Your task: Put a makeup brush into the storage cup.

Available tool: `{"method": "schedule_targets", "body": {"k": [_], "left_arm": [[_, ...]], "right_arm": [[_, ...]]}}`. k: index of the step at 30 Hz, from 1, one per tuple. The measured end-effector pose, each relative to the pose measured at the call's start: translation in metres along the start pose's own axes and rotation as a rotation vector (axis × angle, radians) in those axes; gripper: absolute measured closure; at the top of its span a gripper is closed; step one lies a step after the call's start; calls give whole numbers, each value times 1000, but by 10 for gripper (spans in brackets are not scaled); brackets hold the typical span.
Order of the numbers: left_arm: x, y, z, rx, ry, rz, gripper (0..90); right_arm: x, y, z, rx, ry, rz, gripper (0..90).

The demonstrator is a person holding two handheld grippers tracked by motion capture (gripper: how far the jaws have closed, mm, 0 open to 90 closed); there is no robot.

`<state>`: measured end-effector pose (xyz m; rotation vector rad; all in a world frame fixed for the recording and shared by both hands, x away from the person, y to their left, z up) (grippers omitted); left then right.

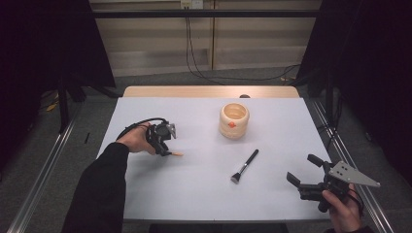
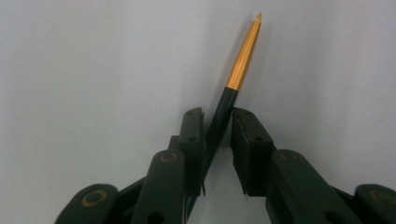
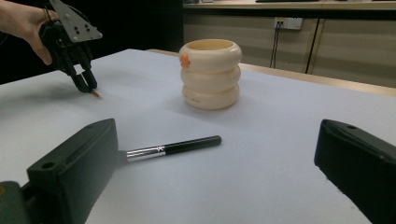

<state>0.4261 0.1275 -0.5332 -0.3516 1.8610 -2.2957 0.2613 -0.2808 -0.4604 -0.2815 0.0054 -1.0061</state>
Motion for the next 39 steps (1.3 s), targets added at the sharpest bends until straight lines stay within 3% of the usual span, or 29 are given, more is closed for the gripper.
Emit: {"method": "schedule_targets", "body": {"k": [15,18,19,25,26,32,38,39], "left_arm": [[-2,0,0,5,-105,-29,771],[-3,0,0,11,-131,-22,780],[-4,1,1,25,-158,-3,785],[-3,-1,1,7,-206,-16,831],[-4,-2,1,-4,-196,-17,832],[-4,-1,2,28,-263,-32,832],[-1,-1,3,45,-284,-61,832],[-2,-2,4,54,-282,-50,832]], "right_arm": [[-1,0,-1,-5,-3,2,0],[-1,0,-1,-6,2,3,0],[0,0,-1,-7,5,-1,0],[-1,0,-1,-10,4,4,0],[-1,1,-1,-11,7,0,0],[0,1,-1,-7,8,-4,0],[1,0,-1,-10,3,-2,0],[0,0,-1,-9,4,0,0]]}}
Point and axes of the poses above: each handheld gripper's, and its own axes: y roughly forward along the jaws, z roughly out of its top, x roughly to its right, the point moved 9 cm from there along y, roughly forward along the jaws, and after that the axes turned 11 degrees about -y, right-handed, at the moved point
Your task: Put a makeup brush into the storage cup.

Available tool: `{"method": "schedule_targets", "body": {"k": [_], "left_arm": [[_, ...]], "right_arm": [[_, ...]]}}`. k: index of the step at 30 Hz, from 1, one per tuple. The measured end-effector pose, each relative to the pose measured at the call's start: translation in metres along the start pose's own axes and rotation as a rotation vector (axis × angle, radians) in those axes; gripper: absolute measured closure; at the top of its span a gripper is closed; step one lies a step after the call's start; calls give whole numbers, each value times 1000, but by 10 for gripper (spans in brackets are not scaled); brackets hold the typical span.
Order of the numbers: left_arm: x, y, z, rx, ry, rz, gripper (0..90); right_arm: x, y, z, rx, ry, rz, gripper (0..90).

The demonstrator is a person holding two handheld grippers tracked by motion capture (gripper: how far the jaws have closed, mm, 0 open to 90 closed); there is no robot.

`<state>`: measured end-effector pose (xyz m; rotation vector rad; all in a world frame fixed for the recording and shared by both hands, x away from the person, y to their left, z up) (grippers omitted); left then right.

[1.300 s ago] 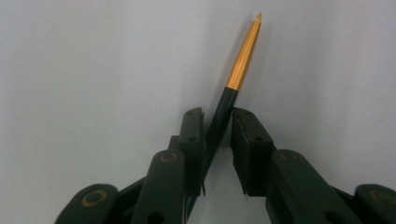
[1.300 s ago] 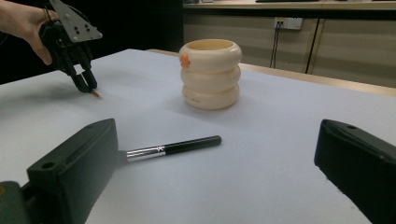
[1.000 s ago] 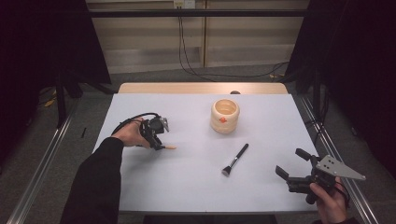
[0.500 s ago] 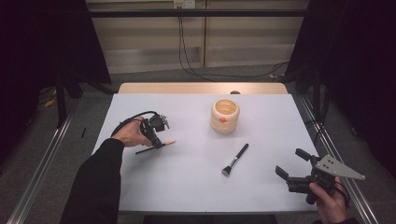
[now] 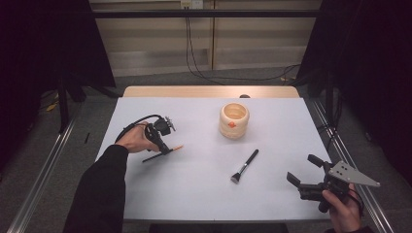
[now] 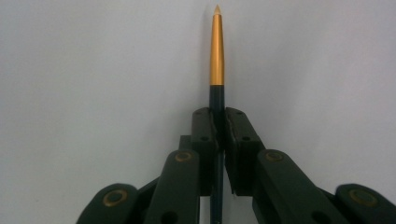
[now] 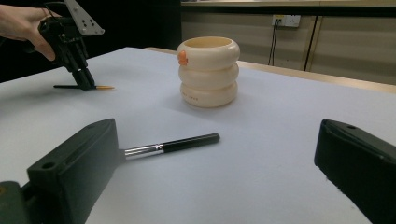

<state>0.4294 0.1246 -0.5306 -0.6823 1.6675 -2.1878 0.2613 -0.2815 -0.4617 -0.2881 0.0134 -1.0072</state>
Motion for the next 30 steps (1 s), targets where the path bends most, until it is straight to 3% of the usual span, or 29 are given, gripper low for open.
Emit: {"method": "schedule_targets", "body": {"k": [1,2,5,7,11,13,15,20,21,22,23,26,27,28,29,30], "left_arm": [[-1,-1,1,9,6,1,832],[2,-2,2,26,-19,-18,832],[1,-7,3,26,-1,-8,833],[2,-9,3,48,-28,-18,833],[-1,-15,2,58,-26,-18,832],[0,-18,3,91,-54,-17,832],[1,-21,3,92,-54,-20,832],[0,-29,7,152,-90,-21,832],[-2,-30,6,148,-77,-2,832],[-3,-32,5,139,-66,-9,832],[-1,-32,6,160,-89,-15,832],[1,-34,8,189,-99,-29,832],[0,-34,8,196,-86,-24,832],[3,-34,11,236,-136,-26,832],[3,-34,10,236,-136,-28,832],[1,-36,8,222,-97,-25,832]], "right_arm": [[0,0,0,1,2,-2,0],[0,0,0,0,1,-2,0],[0,-1,0,1,4,-2,0],[0,0,0,-1,10,-8,0],[1,-1,0,1,3,-5,0],[0,-1,0,0,5,-3,0],[0,-1,0,2,2,-3,0],[-1,0,0,-1,2,0,0],[-1,0,0,-1,2,-1,0],[0,0,0,-1,1,-3,0],[0,0,0,1,0,-2,0],[0,1,0,2,1,-5,0],[0,1,0,1,0,-5,0],[0,1,0,0,3,-4,0],[0,1,0,1,6,-9,0],[0,1,0,0,4,-8,0]]}}
Point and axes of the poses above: each handheld gripper's, and its own axes: y roughly forward along the jaws, z roughly out of its top, x roughly to its right, the point moved 9 cm from there along y, roughly forward along the jaws, and after that the axes turned 11 degrees about -y, right-handed, at the moved point
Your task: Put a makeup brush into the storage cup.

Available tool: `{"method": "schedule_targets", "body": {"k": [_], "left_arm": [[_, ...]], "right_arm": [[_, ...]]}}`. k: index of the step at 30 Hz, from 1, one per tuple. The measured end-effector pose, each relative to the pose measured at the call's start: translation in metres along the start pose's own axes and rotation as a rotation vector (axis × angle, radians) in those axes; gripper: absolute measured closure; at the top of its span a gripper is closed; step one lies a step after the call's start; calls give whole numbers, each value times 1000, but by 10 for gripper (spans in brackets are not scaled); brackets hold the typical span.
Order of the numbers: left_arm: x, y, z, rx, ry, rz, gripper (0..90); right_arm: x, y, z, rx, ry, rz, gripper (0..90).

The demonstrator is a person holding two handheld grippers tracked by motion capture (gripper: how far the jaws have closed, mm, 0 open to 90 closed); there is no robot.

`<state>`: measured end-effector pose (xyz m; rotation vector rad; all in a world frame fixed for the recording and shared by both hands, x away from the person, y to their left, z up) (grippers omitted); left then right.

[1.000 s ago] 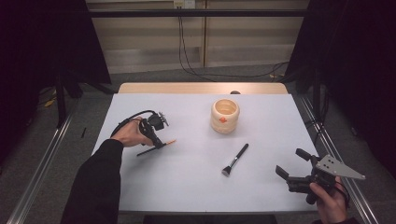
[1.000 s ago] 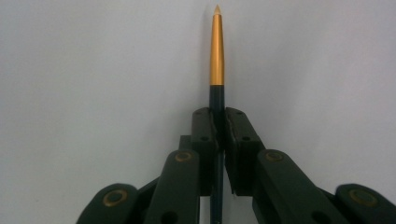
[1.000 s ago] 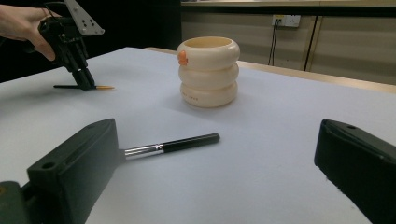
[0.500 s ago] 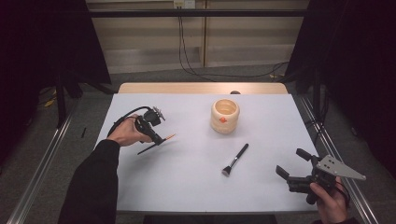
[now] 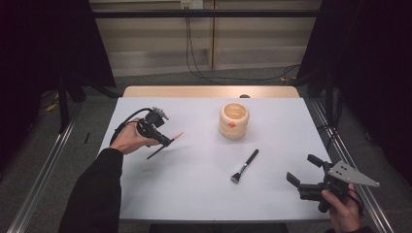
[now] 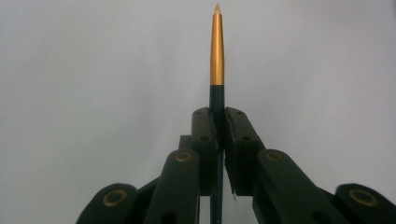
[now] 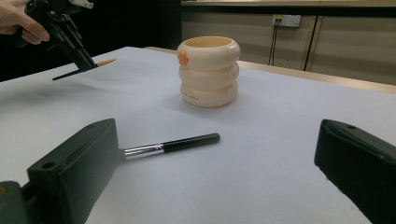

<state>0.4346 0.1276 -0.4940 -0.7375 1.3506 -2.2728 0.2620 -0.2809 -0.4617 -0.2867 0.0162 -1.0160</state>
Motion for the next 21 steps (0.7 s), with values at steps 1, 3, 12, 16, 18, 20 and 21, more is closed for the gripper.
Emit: {"method": "schedule_targets", "body": {"k": [1,3,12,16,18,20,21], "left_arm": [[2,1,2,40,-36,-8,832],[4,1,3,82,-69,-9,832],[-1,-8,5,151,-59,-3,832],[2,-9,8,216,-97,6,832],[2,-10,8,237,-100,6,832],[1,-12,9,262,-103,14,832],[0,-13,9,277,-107,21,832]], "right_arm": [[0,0,0,0,1,0,0],[0,0,0,0,3,2,0],[0,0,0,0,0,3,0],[0,0,0,2,-2,2,0],[0,0,0,3,-2,3,0],[0,-1,0,-1,-3,5,0],[0,-1,0,-1,-2,5,0]]}}
Point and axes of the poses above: each handheld gripper's, and its own axes: y roughly forward along the jaws, z roughly out of its top, x roughly to its right, the point moved 9 cm from there along y, roughly forward along the jaws, and after that the axes turned 11 degrees about -y, right-handed, at the moved point
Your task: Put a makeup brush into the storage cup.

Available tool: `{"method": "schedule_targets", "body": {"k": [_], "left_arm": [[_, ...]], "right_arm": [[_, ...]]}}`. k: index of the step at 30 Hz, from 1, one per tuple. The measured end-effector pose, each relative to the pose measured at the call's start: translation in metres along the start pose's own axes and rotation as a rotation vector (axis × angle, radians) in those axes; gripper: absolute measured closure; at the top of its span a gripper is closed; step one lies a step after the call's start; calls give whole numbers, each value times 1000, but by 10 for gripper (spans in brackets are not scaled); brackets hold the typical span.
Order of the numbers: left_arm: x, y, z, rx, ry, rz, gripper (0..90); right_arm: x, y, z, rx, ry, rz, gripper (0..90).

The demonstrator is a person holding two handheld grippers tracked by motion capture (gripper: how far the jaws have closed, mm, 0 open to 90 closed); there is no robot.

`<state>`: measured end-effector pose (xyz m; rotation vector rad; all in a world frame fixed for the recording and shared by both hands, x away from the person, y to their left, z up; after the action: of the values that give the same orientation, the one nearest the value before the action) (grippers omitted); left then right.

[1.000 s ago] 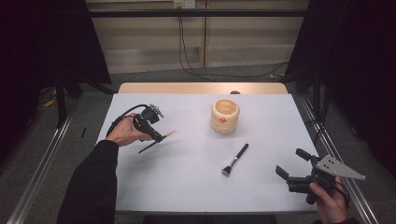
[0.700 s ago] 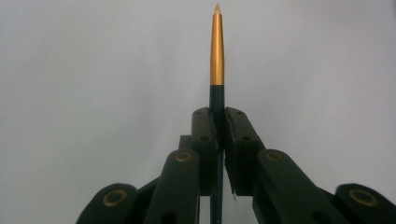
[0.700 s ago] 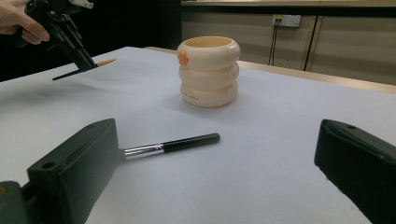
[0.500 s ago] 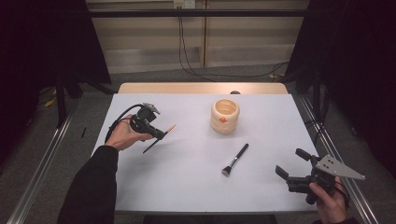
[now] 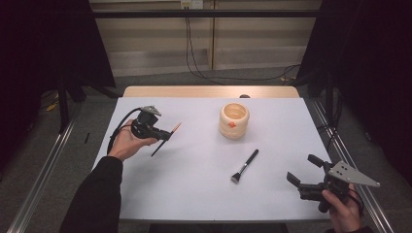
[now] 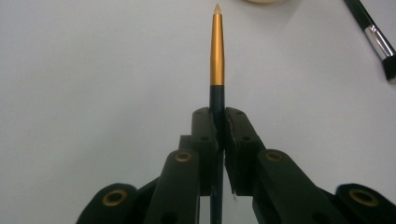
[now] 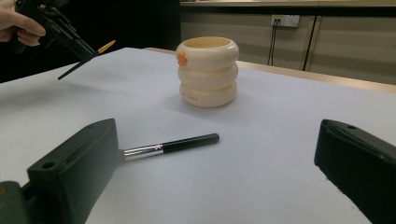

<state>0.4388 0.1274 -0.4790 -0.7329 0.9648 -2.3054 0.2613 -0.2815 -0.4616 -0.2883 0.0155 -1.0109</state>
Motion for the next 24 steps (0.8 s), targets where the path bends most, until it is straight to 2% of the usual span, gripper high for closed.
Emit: {"method": "schedule_targets", "body": {"k": [2,3,5,7,8,10,14,15,17,18,20,24], "left_arm": [[-1,-2,1,26,-6,-5,832],[-1,-3,1,38,-1,8,832],[0,-6,2,59,-11,0,831],[1,-8,4,97,-11,13,832],[3,-9,4,100,-17,6,832],[6,-11,6,141,-22,-13,831],[9,-14,7,177,-22,-1,831],[9,-15,8,191,-18,15,831],[10,-16,9,207,-23,5,831],[10,-17,10,235,-31,3,831],[9,-18,10,251,-23,29,831],[9,-21,13,314,-32,30,831]], "right_arm": [[0,0,0,2,1,-2,0],[0,0,0,1,1,-2,0],[0,0,0,1,1,-1,0],[0,1,0,2,1,-2,0],[0,1,0,2,-4,-1,0],[0,1,0,2,-2,-1,0],[0,0,0,0,1,0,0],[0,1,0,5,2,-1,0],[0,0,0,2,-1,-1,0],[0,0,0,1,-1,-1,0],[0,1,0,1,1,-4,0],[0,1,0,4,3,-3,0]]}}
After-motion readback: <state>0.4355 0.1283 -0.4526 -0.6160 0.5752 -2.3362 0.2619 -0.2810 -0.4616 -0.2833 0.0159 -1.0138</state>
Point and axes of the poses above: each handheld gripper's, and its own axes: y roughly forward along the jaws, z roughly out of its top, x roughly to its right, the point moved 9 cm from there along y, roughly forward along the jaws, and after that the axes turned 11 degrees about -y, right-handed, at the moved point
